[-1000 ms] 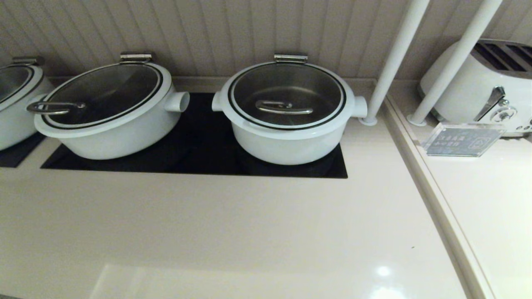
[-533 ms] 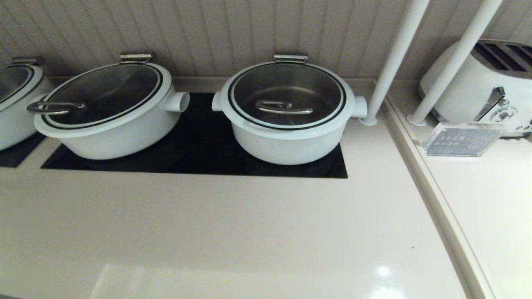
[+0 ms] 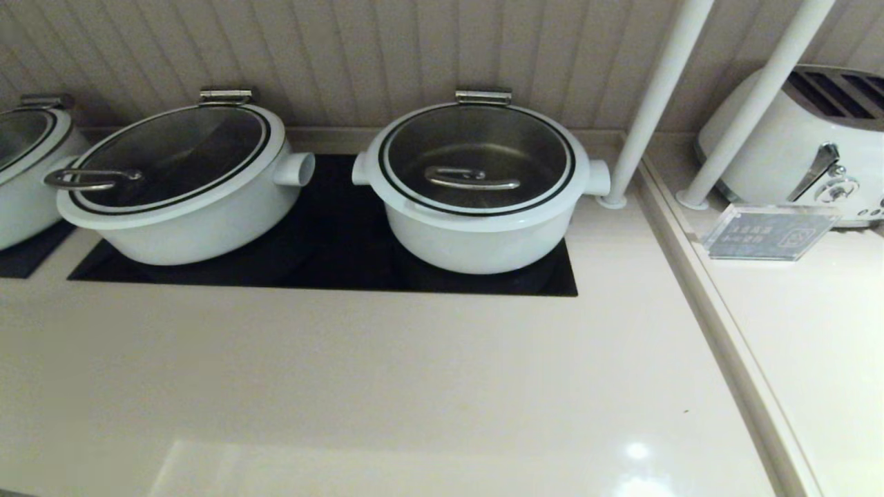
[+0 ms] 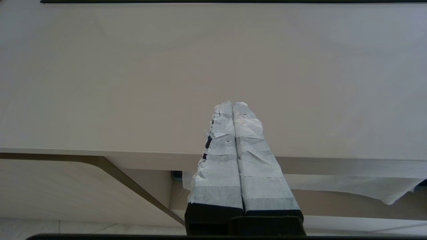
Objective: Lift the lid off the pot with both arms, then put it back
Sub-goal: Open the food pot lid a small opening with the right arm
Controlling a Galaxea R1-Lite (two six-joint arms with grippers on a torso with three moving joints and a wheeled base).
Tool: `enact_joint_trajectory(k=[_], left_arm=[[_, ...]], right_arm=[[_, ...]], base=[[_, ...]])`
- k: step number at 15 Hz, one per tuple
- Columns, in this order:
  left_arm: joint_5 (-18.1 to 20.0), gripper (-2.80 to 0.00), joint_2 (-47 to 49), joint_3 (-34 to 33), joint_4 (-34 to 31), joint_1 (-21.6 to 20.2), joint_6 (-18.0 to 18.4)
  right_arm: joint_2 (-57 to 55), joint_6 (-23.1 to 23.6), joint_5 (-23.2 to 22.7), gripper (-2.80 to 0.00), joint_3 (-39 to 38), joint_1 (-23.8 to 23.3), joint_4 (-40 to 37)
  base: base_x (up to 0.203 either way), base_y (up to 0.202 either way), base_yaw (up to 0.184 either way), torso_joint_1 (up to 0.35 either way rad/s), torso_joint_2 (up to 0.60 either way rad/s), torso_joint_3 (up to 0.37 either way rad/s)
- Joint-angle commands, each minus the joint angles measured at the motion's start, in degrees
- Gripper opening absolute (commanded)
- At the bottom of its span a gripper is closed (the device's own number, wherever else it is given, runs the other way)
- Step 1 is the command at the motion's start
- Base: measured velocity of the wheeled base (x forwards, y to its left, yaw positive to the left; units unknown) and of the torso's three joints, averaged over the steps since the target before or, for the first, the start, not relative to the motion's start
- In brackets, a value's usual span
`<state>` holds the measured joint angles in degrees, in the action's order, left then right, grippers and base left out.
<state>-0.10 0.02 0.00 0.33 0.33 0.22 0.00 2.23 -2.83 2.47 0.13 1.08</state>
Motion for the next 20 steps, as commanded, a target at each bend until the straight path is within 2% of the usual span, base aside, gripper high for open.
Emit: enact_joint_trajectory(k=[1, 4, 9, 12, 16, 20], left_arm=[[0.0, -2.80, 0.1, 0.0, 0.0, 0.0, 0.0], [0.0, -2.80, 0.1, 0.0, 0.0, -0.1, 0.0], [0.0, -2.80, 0.1, 0.0, 0.0, 0.0, 0.0], [0.0, -2.80, 0.1, 0.0, 0.0, 0.0, 0.0], [0.0, -2.80, 0.1, 0.0, 0.0, 0.0, 0.0], [0.0, -2.80, 0.1, 0.0, 0.0, 0.0, 0.0]], right_arm=[[-0.2, 0.2, -1.8, -2.80, 2.6, 0.0, -0.5], [-4.3, 1.4, -5.3, -2.80, 7.9, 0.0, -1.7], [-20.4, 6.4, -15.0, -2.80, 16.1, 0.0, 0.4], [-32.3, 10.7, -22.4, -2.80, 17.8, 0.0, 7.9], [-44.1, 12.4, -32.1, -2.80, 18.7, 0.3, 17.2], [-54.0, 12.6, -34.5, -2.80, 21.9, 4.3, 23.6]], base=[[0.000, 0.000, 0.000, 0.000, 0.00, 0.000], [0.000, 0.000, 0.000, 0.000, 0.00, 0.000], [0.000, 0.000, 0.000, 0.000, 0.00, 0.000], [0.000, 0.000, 0.000, 0.000, 0.00, 0.000], [0.000, 0.000, 0.000, 0.000, 0.00, 0.000], [0.000, 0.000, 0.000, 0.000, 0.00, 0.000]])
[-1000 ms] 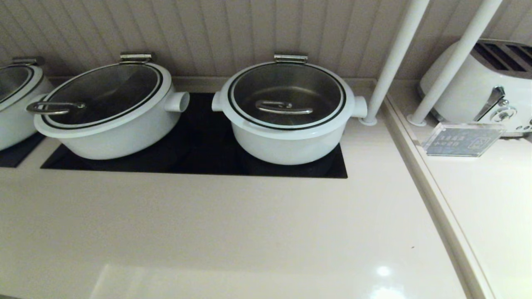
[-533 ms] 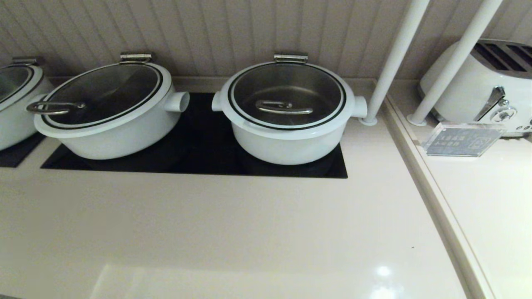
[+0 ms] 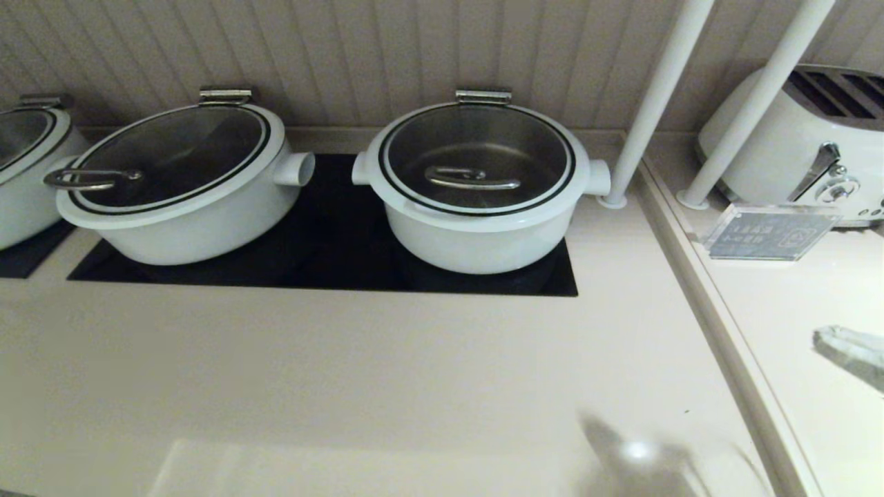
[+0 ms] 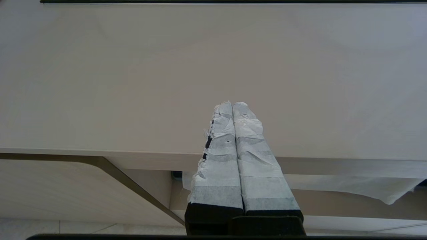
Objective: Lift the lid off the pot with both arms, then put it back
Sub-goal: Open the food pot lid a small opening with the right arm
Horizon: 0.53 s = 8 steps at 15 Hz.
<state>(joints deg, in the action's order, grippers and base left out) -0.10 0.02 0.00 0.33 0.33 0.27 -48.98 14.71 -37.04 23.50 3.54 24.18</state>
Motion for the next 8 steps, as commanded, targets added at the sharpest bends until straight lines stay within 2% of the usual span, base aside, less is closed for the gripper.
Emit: enact_joint_trajectory(k=[1, 5, 8], left_arm=[[0.0, -2.80, 0.1, 0.0, 0.0, 0.0, 0.0], [0.0, -2.80, 0.1, 0.0, 0.0, 0.0, 0.0], [0.0, -2.80, 0.1, 0.0, 0.0, 0.0, 0.0]], right_arm=[[-7.1, 0.1, -0.2, -2.80, 2.3, 1.8, 1.6], [-14.4, -0.2, -0.2, -2.80, 9.6, 5.1, 2.9], [-18.8, -0.6, -0.1, -2.80, 11.8, 6.5, 4.3]], base=[[0.000, 0.000, 0.000, 0.000, 0.00, 0.000], [0.000, 0.000, 0.000, 0.000, 0.00, 0.000], [0.000, 0.000, 0.000, 0.000, 0.00, 0.000]])
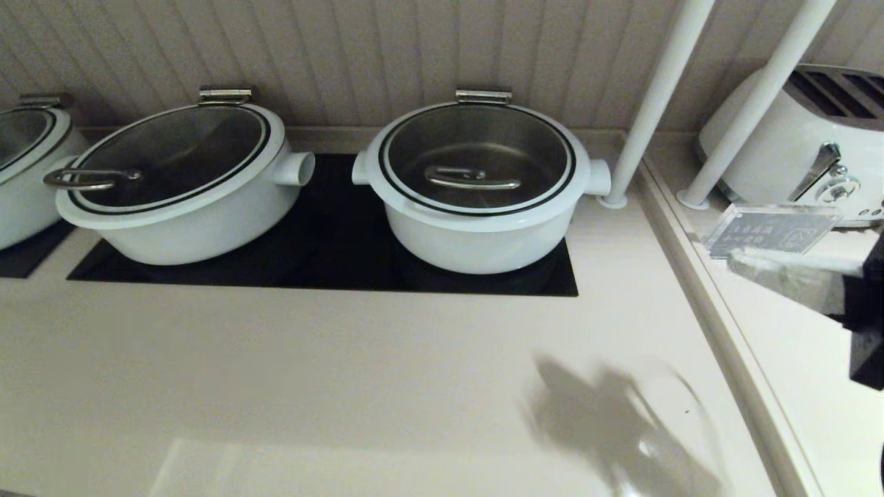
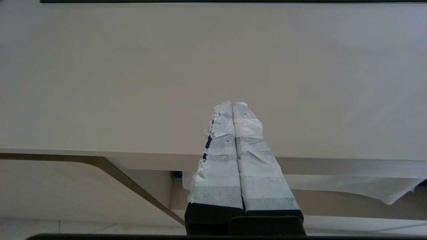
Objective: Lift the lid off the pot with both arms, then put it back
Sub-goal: Open the food pot lid a small opening with the right arm
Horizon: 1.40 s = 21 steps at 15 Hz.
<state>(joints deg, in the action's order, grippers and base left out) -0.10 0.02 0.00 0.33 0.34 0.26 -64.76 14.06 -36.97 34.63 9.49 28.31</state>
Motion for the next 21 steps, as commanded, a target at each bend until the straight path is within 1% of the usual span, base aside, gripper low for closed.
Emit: enact_joint_trajectory(k=[1, 4, 7, 11, 14, 16, 18, 21], left_arm=[[0.0, -2.80, 0.1, 0.0, 0.0, 0.0, 0.0], [0.0, -2.80, 0.0, 0.0, 0.0, 0.0, 0.0], [0.0, -2.80, 0.1, 0.0, 0.0, 0.0, 0.0], [0.0, -2.80, 0.1, 0.0, 0.0, 0.0, 0.0], [0.0, -2.80, 0.1, 0.0, 0.0, -0.1, -0.1], [0.0, -2.80, 0.1, 0.0, 0.0, 0.0, 0.0], [0.0, -2.80, 0.1, 0.0, 0.0, 0.0, 0.0], [0.0, -2.80, 0.1, 0.0, 0.0, 0.0, -0.1]], right_arm=[[-4.8, -0.2, -0.2, -2.80, 1.1, 1.1, 1.3], [-11.2, -2.8, -0.2, -2.80, 3.0, 2.5, 8.3], [-16.3, -8.1, 0.0, -2.80, 3.3, 8.5, 16.3], [-23.7, -9.3, 0.1, -2.80, 5.4, 12.4, 22.6], [-27.5, -9.4, 0.5, -2.80, 6.9, 13.3, 25.3], [-29.5, -10.7, 2.8, -2.80, 9.9, 14.0, 26.3], [-31.3, -13.2, 4.5, -2.80, 13.2, 15.6, 26.3], [-34.9, -13.6, 5.0, -2.80, 18.7, 18.4, 24.9]], base=[[0.000, 0.000, 0.000, 0.000, 0.00, 0.000], [0.000, 0.000, 0.000, 0.000, 0.00, 0.000], [0.000, 0.000, 0.000, 0.000, 0.00, 0.000], [0.000, 0.000, 0.000, 0.000, 0.00, 0.000], [0.000, 0.000, 0.000, 0.000, 0.00, 0.000], [0.000, 0.000, 0.000, 0.000, 0.00, 0.000], [0.000, 0.000, 0.000, 0.000, 0.00, 0.000], [0.000, 0.000, 0.000, 0.000, 0.00, 0.000]])
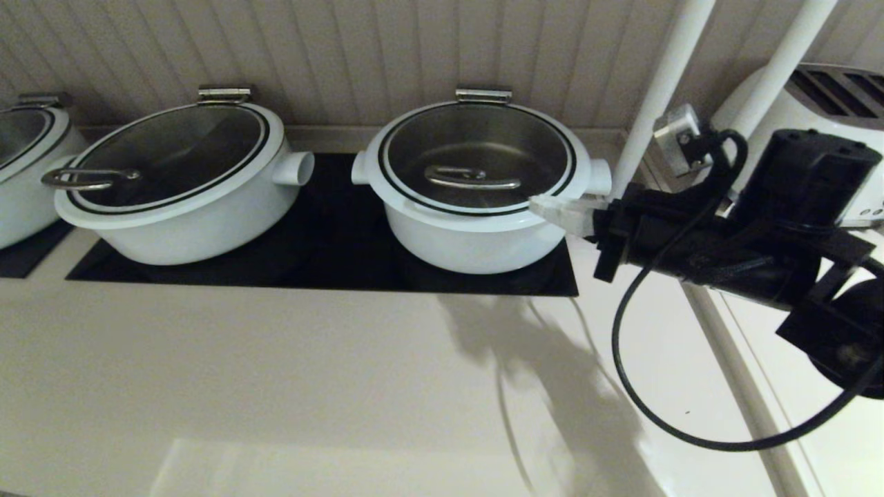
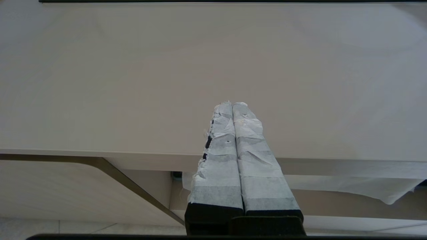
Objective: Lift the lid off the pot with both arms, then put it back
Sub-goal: Open the food pot lid a small opening with the right arm
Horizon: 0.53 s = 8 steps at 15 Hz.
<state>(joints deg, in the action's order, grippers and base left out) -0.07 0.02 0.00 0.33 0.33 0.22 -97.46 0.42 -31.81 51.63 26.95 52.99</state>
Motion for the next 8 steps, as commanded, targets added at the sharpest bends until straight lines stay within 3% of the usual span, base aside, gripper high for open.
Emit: enact_joint_trajectory(k=[1, 8], left_arm=[[0.0, -2.80, 0.1, 0.0, 0.0, 0.0, 0.0], [0.0, -2.80, 0.1, 0.0, 0.0, 0.0, 0.0]], right_arm=[[-3.0, 0.0, 0.0, -2.80, 3.2, 1.8, -0.1], [-7.1, 0.0, 1.4, -2.80, 4.7, 4.4, -0.3]], base=[[0.000, 0.000, 0.000, 0.000, 0.00, 0.000], [0.000, 0.000, 0.000, 0.000, 0.00, 0.000]])
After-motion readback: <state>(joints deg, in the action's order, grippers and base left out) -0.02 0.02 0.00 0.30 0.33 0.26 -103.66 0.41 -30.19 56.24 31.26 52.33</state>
